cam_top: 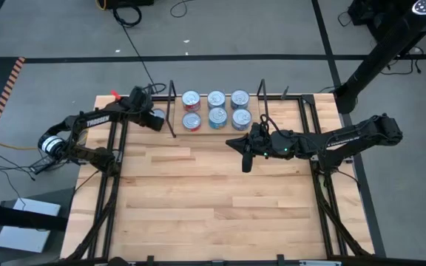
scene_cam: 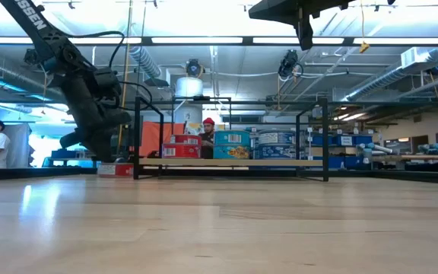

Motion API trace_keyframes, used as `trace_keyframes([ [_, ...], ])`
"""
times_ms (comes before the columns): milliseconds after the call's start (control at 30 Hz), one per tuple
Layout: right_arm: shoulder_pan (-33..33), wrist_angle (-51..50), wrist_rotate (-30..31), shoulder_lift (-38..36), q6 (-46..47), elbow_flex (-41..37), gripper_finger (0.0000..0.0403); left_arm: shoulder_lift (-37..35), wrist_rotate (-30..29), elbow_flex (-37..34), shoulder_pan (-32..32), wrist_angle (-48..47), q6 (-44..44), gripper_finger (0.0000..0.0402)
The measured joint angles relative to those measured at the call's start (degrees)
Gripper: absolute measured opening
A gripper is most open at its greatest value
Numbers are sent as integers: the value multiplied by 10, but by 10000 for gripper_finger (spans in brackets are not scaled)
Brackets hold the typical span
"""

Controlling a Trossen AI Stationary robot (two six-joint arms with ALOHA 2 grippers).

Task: Stack canned seafood by type on shelf
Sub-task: Stack the red tuna can on top of the other red tuna can

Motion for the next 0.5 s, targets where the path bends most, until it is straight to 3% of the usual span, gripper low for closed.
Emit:
trace_keyframes([
  [233, 6, 0, 0, 0, 0, 0, 2, 0, -28, 26, -1, -43, 115, 0],
  [367, 7, 0, 0, 0, 1, 0, 2, 1, -71, 25, -1, -52, 129, 0],
  [500, 7, 0, 0, 0, 4, 0, 2, 1, -73, 19, -1, -52, 146, 0],
])
